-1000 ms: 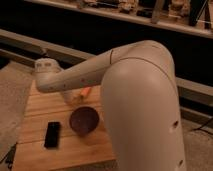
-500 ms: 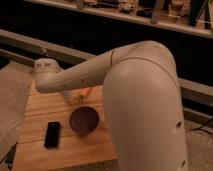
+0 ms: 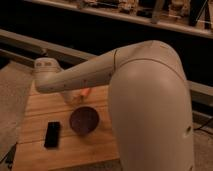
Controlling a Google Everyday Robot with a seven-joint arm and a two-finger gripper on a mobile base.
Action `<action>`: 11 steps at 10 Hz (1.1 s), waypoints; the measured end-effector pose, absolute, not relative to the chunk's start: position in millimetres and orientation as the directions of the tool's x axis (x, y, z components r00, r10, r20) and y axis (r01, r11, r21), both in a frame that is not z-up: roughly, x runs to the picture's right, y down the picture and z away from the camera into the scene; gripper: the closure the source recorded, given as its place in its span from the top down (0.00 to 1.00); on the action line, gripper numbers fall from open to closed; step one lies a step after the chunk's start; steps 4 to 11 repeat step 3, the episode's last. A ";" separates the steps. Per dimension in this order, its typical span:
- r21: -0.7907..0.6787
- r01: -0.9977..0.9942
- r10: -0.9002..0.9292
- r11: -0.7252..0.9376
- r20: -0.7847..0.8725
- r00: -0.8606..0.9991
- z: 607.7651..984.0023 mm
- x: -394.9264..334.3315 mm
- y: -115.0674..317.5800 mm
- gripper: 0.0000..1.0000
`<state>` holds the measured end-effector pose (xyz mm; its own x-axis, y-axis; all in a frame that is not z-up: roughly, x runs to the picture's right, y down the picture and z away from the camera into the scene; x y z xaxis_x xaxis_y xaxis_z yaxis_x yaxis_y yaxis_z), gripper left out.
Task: Place the white sponge in the ceramic cup
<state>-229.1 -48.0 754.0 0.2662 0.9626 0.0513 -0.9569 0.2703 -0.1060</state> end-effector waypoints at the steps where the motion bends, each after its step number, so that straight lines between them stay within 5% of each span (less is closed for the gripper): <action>1: -0.108 -0.957 0.963 0.269 0.051 0.265 751.7 -228.5 -47.8 0.63; 11: -0.111 -0.957 0.963 0.268 0.047 0.264 747.7 -227.1 -45.3 0.63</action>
